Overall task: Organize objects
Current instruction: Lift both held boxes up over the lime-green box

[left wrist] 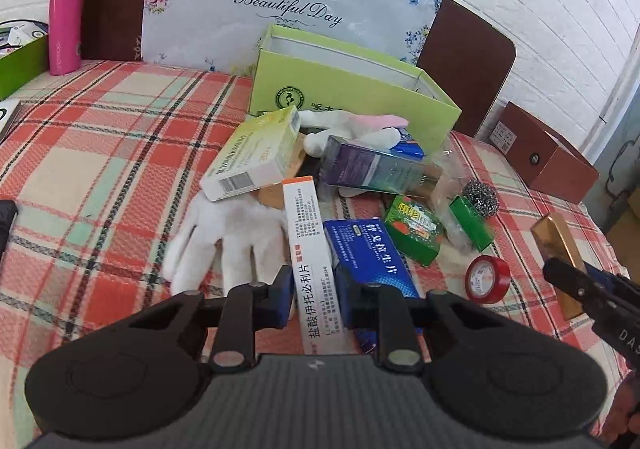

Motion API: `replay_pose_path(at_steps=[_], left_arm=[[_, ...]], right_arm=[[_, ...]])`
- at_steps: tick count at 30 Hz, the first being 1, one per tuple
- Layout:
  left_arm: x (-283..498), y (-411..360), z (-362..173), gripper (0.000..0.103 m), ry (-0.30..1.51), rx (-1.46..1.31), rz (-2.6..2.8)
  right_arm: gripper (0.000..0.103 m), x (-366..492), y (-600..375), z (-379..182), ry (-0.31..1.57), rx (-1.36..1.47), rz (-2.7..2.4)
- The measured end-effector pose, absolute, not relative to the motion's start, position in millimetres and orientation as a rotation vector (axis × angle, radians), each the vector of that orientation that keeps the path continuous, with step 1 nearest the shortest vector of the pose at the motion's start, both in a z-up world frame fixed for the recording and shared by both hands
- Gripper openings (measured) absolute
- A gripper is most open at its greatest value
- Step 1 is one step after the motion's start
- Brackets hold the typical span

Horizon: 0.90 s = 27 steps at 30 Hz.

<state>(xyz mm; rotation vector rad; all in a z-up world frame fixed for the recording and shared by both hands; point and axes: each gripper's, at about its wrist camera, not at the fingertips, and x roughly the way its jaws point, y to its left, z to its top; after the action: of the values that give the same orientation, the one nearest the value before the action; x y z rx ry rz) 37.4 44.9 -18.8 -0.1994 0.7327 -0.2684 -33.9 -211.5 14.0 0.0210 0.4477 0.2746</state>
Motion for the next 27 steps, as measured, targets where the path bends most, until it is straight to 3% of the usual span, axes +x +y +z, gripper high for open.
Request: replay_pose_path(at_steps=[3, 6, 13, 19, 27], left_arm=[[41.1, 34.4, -22.1, 0.027, 0.722, -0.154, -0.28], [45.9, 34.3, -17.0, 0.018, 0.736, -0.131, -0.267], [73.3, 36.2, 62.6, 0.018, 0.545, -0.201, -0.369], [145.2, 13.8, 101.9, 0.018, 0.455, -0.226, -0.382], [257.2, -0.2, 92.9, 0.018, 0.489, -0.254, -0.307]], right_arm=[[0.031, -24.3, -205.9, 11.5, 0.467, 0.021, 0.297], [0.031, -14.7, -201.2, 3.5, 0.513, 0.035, 0.315], [0.031, 24.0, -197.4, 45.6, 0.435, 0.101, 0.375], [0.031, 102.9, -186.9, 84.8, 0.346, 0.127, 0.348], [0.031, 226.6, -162.2, 68.2, 0.436, 0.082, 0.241]])
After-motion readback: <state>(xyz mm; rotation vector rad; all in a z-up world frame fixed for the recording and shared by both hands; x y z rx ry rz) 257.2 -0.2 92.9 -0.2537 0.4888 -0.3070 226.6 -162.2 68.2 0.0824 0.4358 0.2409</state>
